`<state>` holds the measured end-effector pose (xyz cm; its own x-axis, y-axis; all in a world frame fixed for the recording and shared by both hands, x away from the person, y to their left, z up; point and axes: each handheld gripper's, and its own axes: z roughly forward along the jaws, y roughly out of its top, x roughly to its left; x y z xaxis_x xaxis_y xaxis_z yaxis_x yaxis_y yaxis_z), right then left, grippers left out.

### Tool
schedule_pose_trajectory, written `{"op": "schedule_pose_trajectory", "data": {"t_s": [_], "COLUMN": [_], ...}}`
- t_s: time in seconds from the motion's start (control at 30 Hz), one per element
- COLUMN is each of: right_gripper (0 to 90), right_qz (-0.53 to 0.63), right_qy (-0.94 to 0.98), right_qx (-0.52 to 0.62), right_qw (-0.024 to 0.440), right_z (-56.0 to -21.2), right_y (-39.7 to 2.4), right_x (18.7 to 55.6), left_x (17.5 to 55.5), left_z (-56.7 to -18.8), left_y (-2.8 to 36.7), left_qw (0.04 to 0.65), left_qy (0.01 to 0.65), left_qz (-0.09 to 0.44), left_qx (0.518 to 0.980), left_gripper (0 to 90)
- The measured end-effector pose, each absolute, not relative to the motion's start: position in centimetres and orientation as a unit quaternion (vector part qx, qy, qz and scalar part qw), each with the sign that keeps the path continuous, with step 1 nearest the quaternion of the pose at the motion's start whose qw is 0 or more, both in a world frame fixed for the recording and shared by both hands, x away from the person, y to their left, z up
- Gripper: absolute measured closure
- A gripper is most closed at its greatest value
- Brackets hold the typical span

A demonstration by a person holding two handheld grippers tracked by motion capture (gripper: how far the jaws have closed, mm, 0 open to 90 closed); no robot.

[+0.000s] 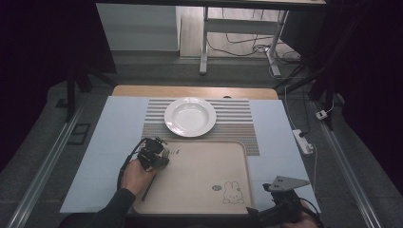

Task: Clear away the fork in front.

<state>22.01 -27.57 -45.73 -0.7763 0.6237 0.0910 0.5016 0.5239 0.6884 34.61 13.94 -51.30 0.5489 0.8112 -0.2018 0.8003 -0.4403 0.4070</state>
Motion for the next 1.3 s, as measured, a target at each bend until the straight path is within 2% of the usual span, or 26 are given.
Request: {"op": "schedule_pose_trajectory", "data": {"t_s": [0.73,1.0,1.13,1.3], "right_gripper": [1.2,1.2,1.2,1.2], "right_qz": [0.359,0.362,0.363,0.361], "right_qy": [0.872,0.872,0.872,0.872], "right_qx": [0.323,0.32,0.321,0.32], "right_qw": [0.079,0.077,0.077,0.078], "right_z": [-45.8,-45.8,-45.8,-45.8], "right_y": [-27.5,-27.5,-27.5,-27.4], "right_x": [22.1,22.1,22.1,22.0], "left_x": [35.2,34.6,34.0,33.4], "left_z": [-51.3,-50.1,-49.3,-48.6], "left_y": [16.5,16.7,17.0,17.9], "left_qw": [0.23,0.262,0.28,0.309], "left_qy": [0.5,0.482,0.472,0.465], "left_qz": [0.011,0.022,0.038,0.027], "left_qx": [0.835,0.836,0.835,0.83], "left_gripper": [88.9,72.3,60.4,44.0]}}
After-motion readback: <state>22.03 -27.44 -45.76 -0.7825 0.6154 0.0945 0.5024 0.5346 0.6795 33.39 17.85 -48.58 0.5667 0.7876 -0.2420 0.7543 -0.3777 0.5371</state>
